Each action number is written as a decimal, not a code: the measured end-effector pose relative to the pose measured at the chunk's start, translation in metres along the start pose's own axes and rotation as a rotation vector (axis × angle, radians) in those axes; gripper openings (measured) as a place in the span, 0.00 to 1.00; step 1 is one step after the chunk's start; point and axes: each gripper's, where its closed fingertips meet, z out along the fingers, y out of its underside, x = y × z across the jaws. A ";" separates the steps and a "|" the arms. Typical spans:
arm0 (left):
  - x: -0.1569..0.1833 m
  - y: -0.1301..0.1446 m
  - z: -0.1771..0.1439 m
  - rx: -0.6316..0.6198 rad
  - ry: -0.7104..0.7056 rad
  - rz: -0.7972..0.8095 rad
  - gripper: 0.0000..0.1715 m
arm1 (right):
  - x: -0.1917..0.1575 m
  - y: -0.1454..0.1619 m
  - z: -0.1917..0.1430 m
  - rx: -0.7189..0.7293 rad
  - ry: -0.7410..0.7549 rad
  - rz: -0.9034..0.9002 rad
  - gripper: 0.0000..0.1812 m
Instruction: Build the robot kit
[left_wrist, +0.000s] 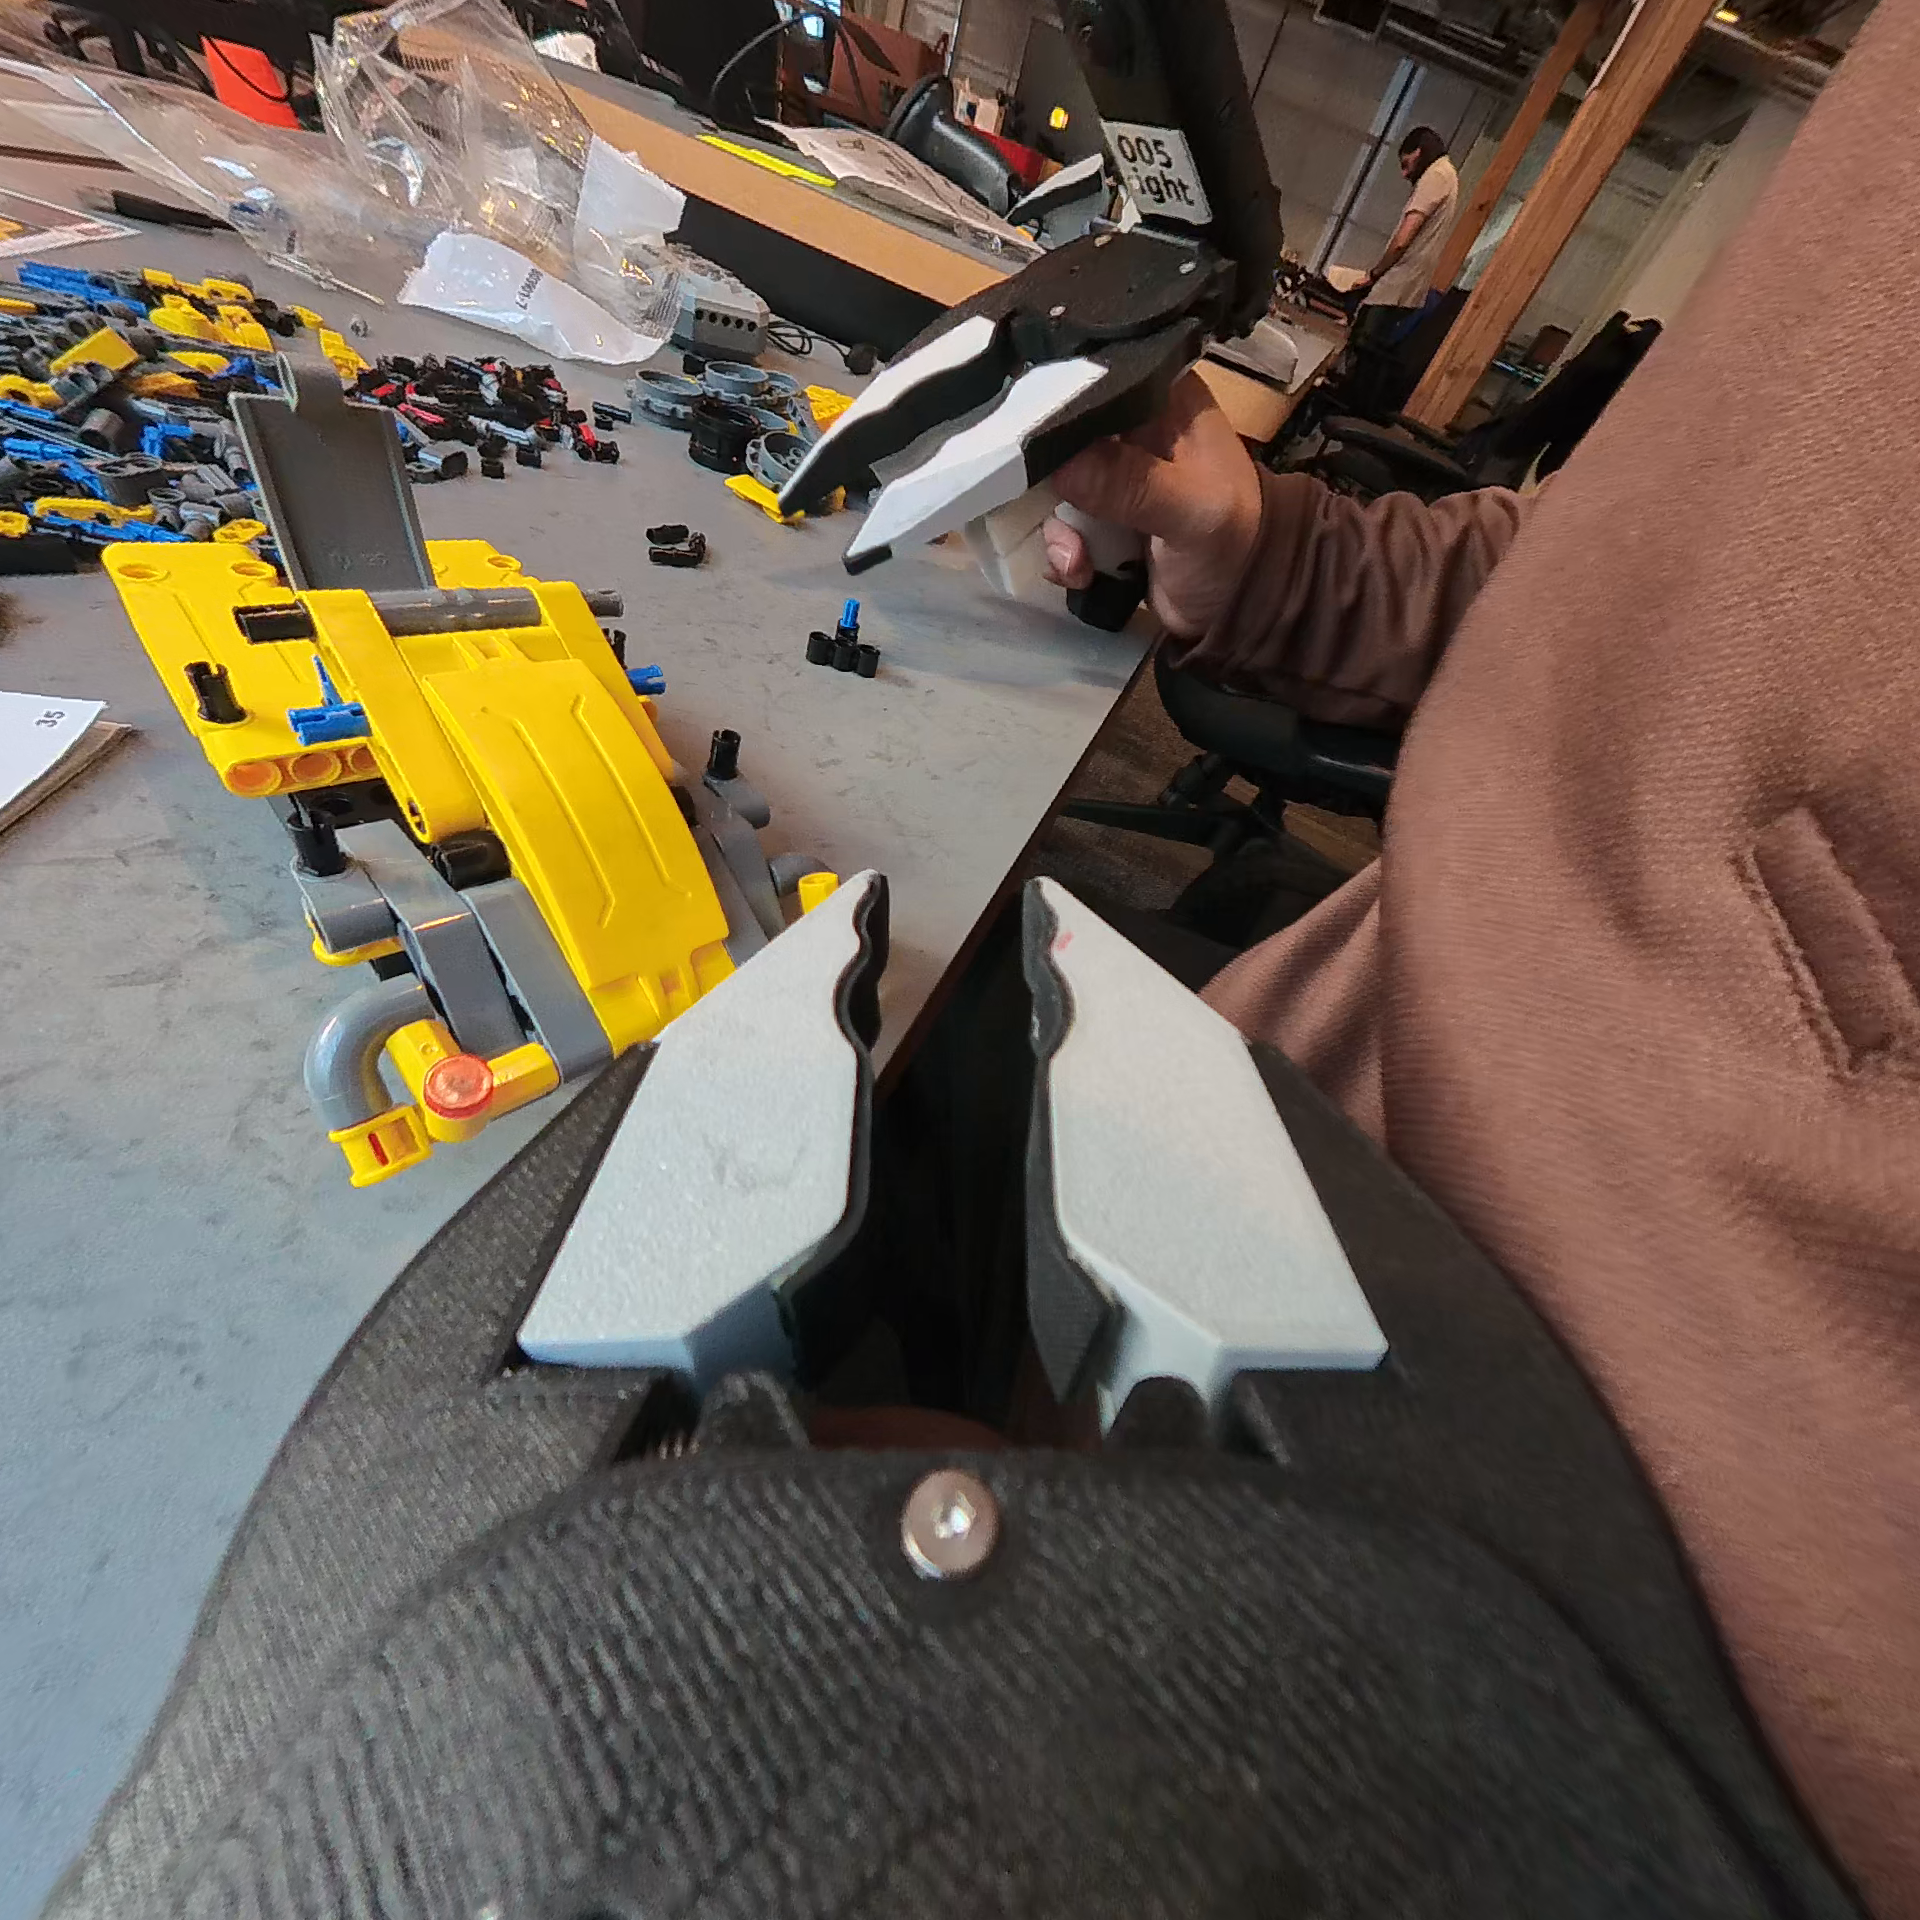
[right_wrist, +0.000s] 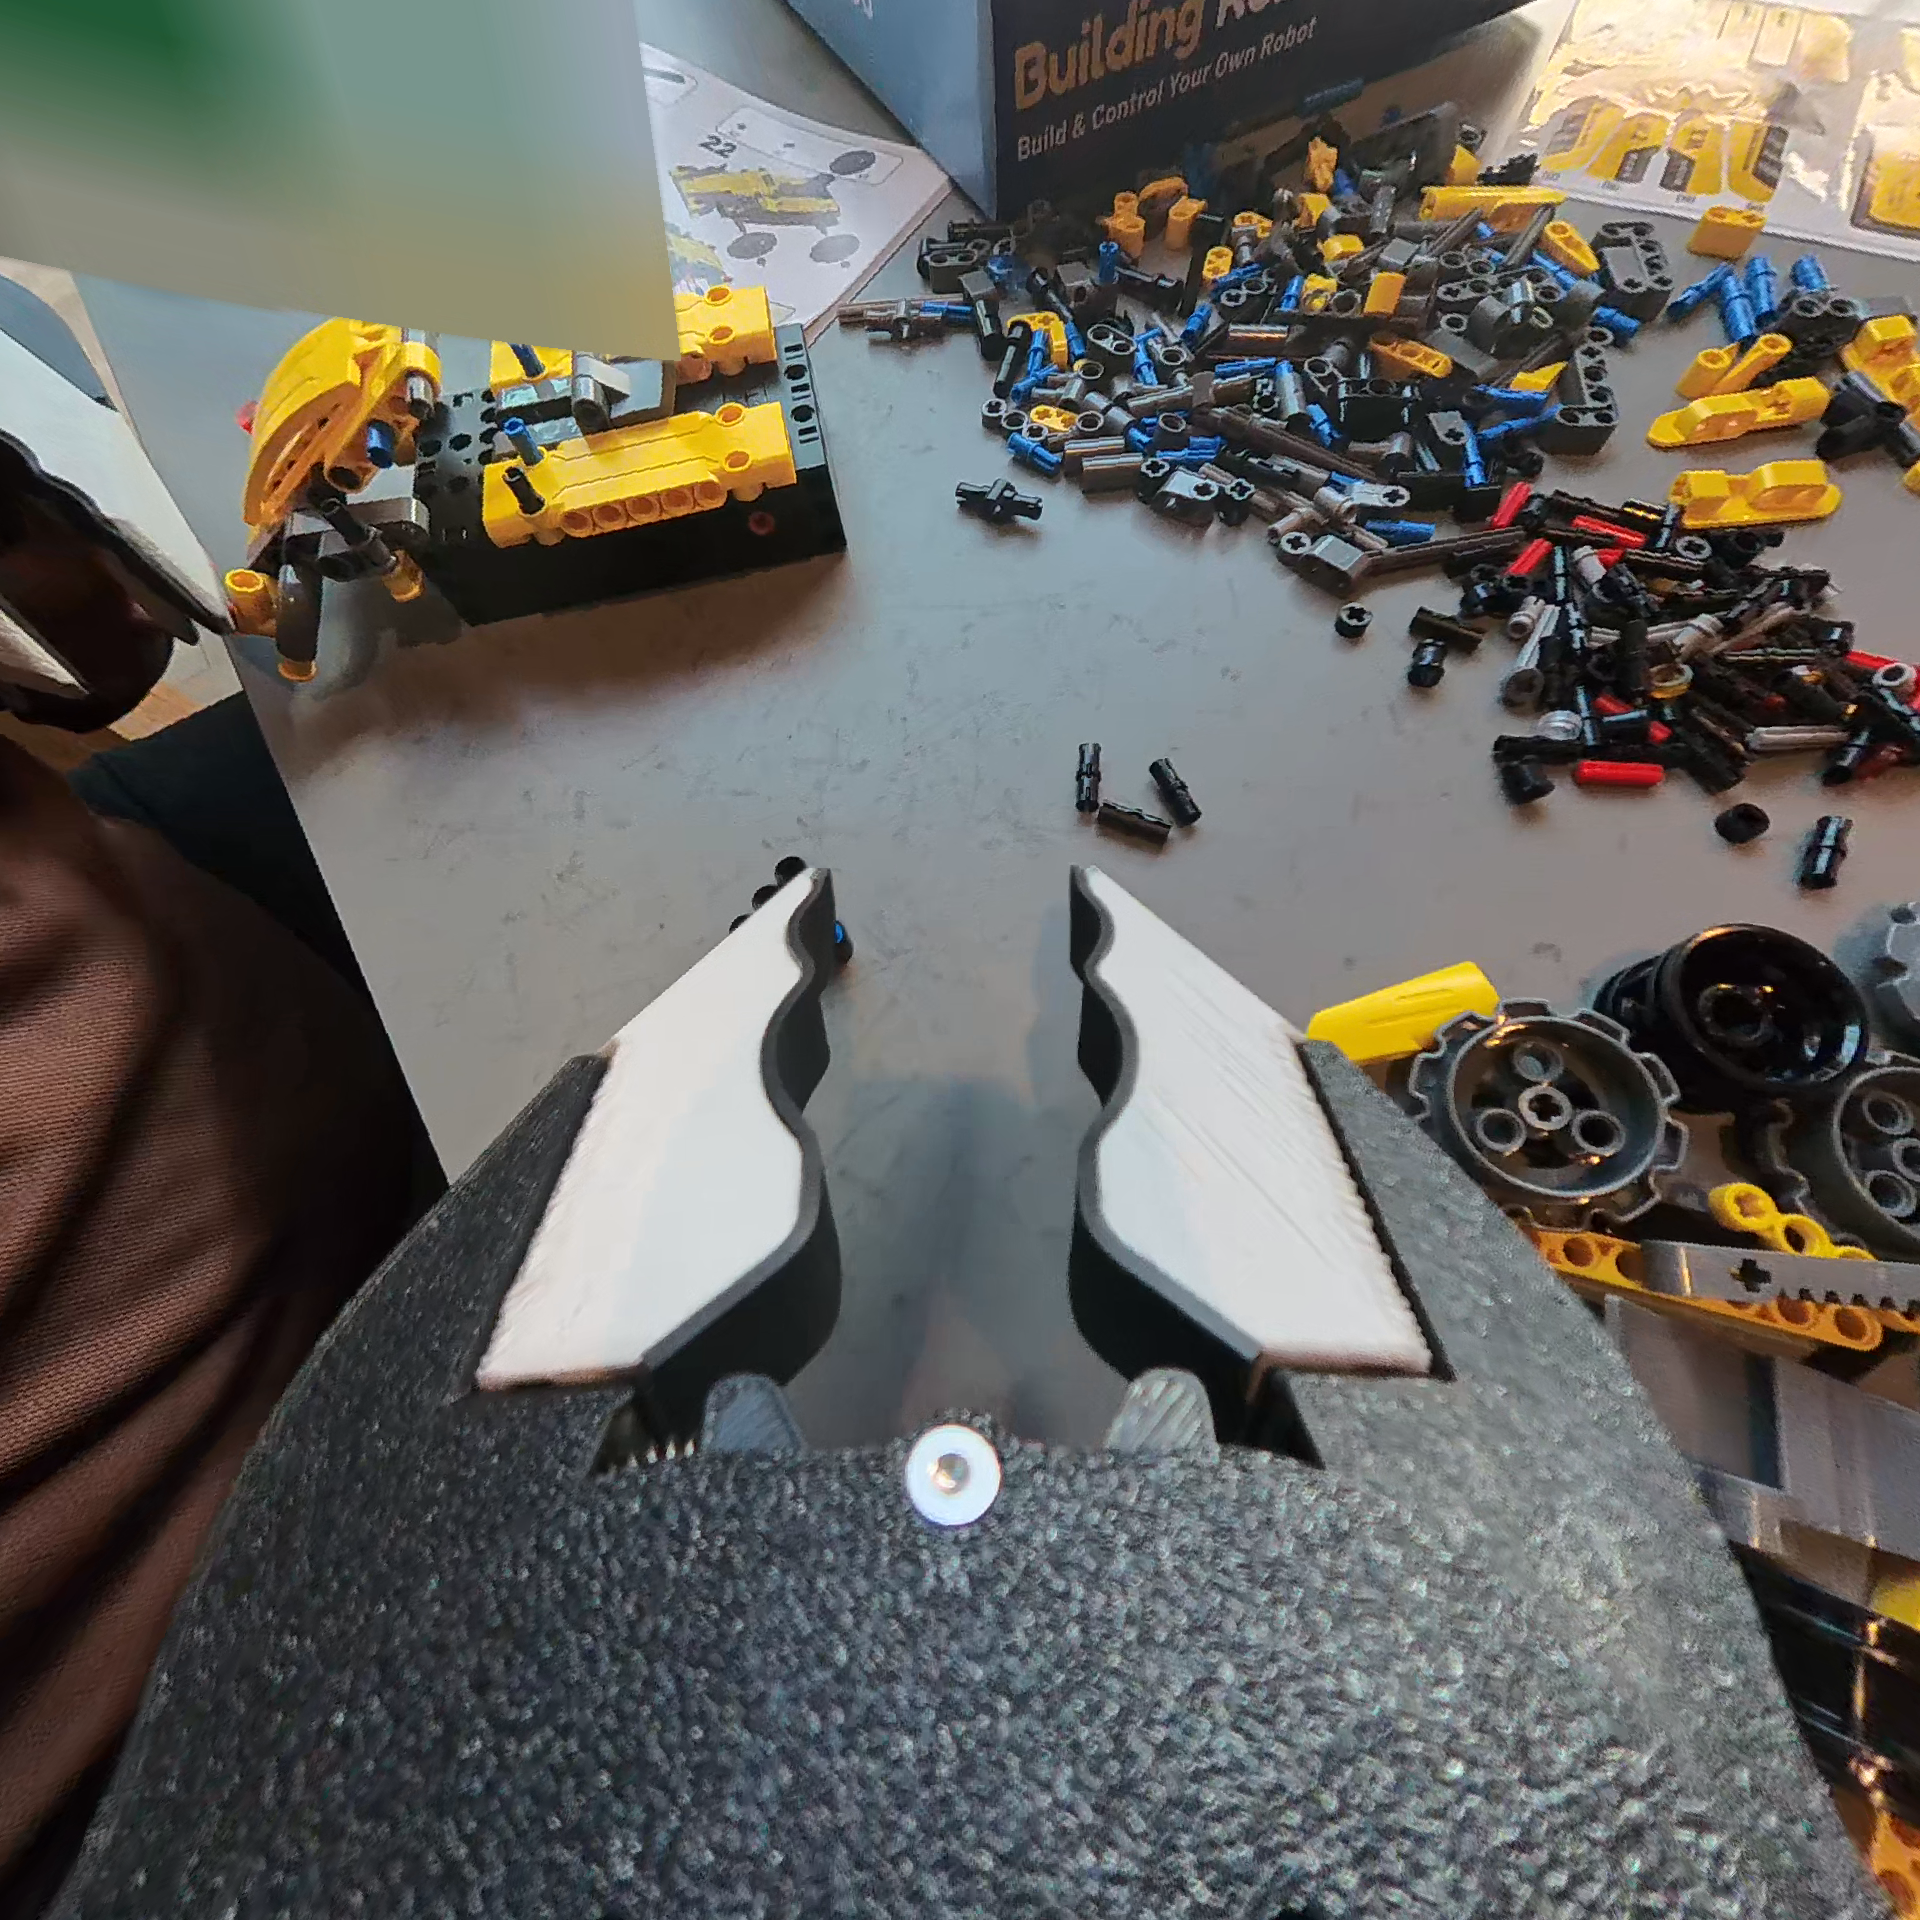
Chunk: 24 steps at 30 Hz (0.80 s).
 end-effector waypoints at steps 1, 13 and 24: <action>0.000 0.000 0.000 0.000 0.001 -0.001 0.14 | 0.001 -0.001 0.000 0.007 0.005 0.000 0.23; -0.001 0.000 0.001 0.009 0.013 -0.014 0.13 | 0.005 -0.006 -0.001 0.036 0.042 -0.012 0.23; 0.000 -0.001 -0.001 0.003 0.003 0.000 0.14 | -0.018 0.000 0.006 -0.022 -0.018 -0.090 0.24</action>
